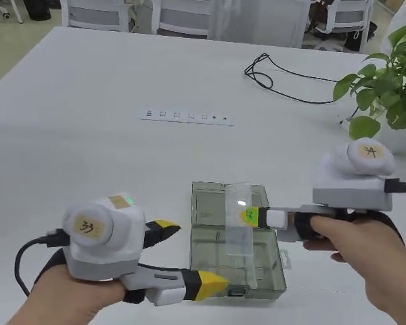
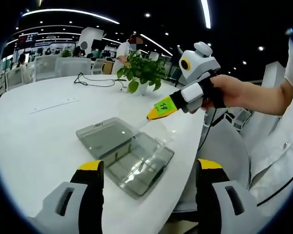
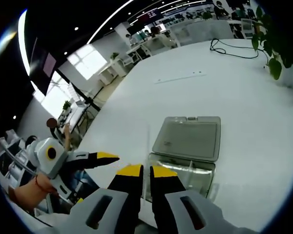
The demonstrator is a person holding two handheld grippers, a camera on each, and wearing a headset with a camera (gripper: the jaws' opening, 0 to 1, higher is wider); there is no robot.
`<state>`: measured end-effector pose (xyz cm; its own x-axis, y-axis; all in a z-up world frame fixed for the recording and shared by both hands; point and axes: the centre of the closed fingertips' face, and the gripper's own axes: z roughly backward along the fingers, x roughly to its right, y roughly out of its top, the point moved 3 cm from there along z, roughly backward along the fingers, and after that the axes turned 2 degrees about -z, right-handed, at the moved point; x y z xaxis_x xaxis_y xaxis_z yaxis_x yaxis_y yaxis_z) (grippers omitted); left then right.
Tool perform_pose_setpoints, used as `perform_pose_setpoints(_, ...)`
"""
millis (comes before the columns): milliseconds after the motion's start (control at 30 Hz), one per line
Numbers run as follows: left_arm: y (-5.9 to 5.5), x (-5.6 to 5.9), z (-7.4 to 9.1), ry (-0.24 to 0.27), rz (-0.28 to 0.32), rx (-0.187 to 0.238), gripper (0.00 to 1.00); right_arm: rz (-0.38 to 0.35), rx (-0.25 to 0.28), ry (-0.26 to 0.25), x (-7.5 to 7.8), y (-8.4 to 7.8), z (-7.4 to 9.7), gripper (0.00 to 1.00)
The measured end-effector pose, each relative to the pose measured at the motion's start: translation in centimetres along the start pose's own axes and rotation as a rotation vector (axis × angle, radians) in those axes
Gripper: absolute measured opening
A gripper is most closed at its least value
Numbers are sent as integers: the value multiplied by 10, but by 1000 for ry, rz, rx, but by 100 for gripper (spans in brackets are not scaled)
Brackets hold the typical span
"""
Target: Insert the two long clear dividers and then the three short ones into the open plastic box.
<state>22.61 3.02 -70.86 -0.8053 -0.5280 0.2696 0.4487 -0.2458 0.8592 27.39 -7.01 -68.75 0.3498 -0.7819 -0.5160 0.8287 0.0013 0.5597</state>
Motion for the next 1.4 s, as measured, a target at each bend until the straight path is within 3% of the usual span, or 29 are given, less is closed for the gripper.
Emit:
perform_pose_setpoints(400,-8,-1,4,-21,-21,-16,88,-95,-140,-107,4,-12,-12,7)
perform_pose_setpoints(533,-9,-1,5,-28,-25,-17,88,-151,-191,-106,8,-16,-22,7)
perform_pose_setpoints(667,-11,-2,8,-32,-26,-16,90,-169,-234,-142,13,-27,-28,7)
perform_pose_setpoints(733,-12,-3,9,-34,-24,-12,90,-177,-240,-155,20,-29,-32,7)
perform_pose_setpoints(1133,-16,-1,10,-48,-25,-14,92,-242,-283,-186,25,-36,-38,7)
perform_pose_setpoints(1233,-15,-2,10,-48,-19,-5,91,-238,-299,-192,35,-36,-47,7)
perform_pose_setpoints(1400,-15,-1,11,-51,-16,1,91,-241,-312,-202,32,-43,-49,7)
